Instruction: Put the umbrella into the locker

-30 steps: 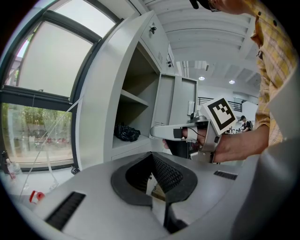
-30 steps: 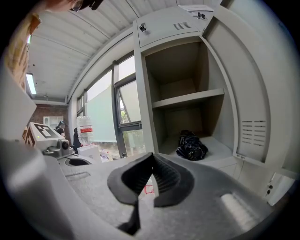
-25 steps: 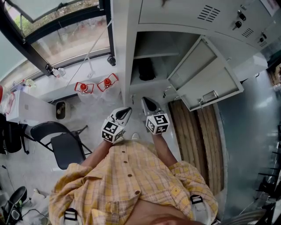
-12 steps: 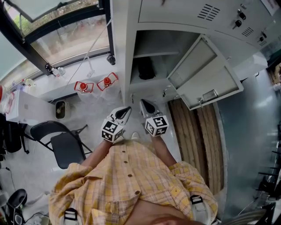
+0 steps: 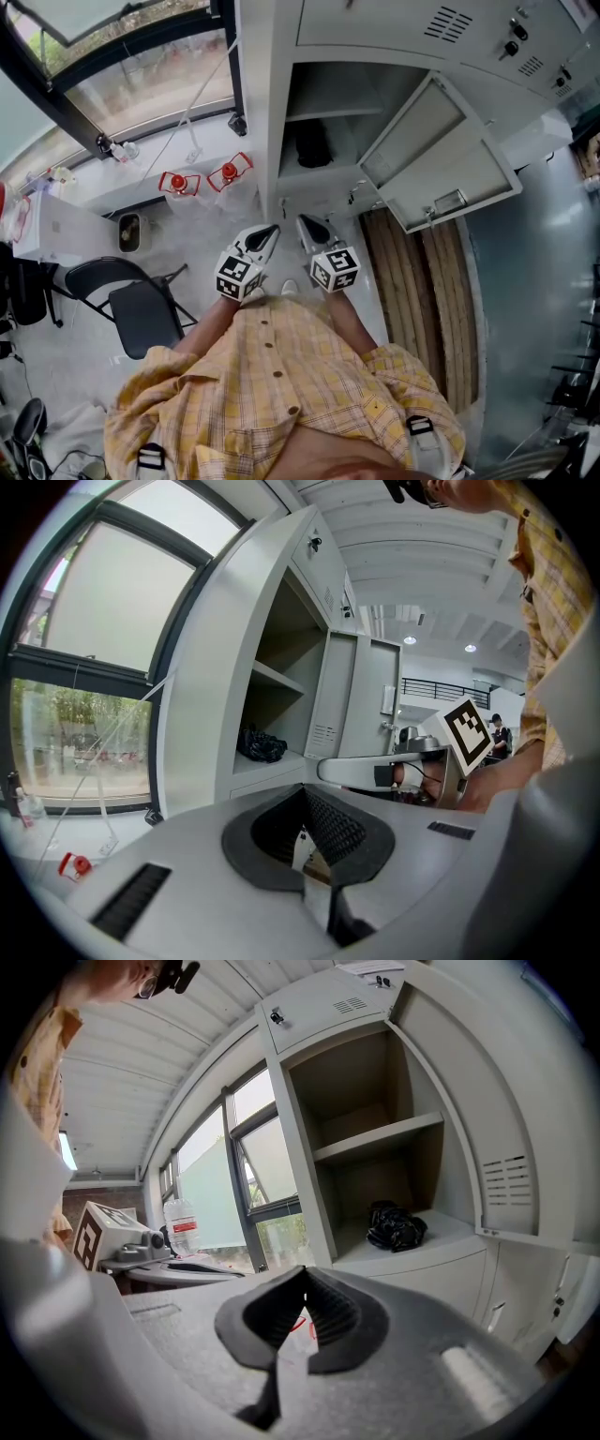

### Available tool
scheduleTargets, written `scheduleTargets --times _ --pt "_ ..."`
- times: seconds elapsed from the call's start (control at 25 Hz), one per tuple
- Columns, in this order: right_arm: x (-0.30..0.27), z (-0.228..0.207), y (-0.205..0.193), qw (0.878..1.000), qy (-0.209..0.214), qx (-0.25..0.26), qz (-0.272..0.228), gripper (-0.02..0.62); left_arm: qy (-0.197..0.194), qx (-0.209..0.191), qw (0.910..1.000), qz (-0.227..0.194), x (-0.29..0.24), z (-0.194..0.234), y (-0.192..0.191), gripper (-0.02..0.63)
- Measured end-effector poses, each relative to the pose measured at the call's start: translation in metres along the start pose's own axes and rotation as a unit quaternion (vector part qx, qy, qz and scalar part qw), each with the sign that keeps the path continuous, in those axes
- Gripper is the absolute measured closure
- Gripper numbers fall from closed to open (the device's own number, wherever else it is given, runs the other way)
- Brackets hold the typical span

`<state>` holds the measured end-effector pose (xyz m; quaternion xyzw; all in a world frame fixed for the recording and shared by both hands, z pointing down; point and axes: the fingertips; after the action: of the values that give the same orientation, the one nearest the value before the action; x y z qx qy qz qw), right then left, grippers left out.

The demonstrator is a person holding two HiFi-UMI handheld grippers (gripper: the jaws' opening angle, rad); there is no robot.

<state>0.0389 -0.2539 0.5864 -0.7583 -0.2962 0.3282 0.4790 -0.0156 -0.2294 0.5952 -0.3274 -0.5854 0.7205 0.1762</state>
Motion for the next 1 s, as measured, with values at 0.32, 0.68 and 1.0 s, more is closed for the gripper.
scheduleTargets --times 0.32,0.68,1.0 --pt "-0.0003 0.001 -0.0055 1.0 -0.002 0.002 0.005 0.598 -0.001 0.003 1.0 -0.007 0.0001 0.0024 0.0014 0.603" --pt "0.0011 0.0012 -0.0073 1.0 -0.001 0.0 0.007 0.598 0.007 0.002 1.0 -0.004 -0.0007 0.0052 -0.0008 0.603" --pt "0.002 0.001 -0.0076 1.0 -0.001 -0.001 0.006 0.598 0.012 0.005 0.9999 -0.006 -0.0001 0.0063 0.0003 0.603"
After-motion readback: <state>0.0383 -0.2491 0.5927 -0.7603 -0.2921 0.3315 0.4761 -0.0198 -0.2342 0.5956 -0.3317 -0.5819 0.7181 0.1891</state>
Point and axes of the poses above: the fingertips, and each gripper's own axes: x backward along the fingers, z to its left, y out of its top, and after that the axes turned 5 degrees about -x, right-handed
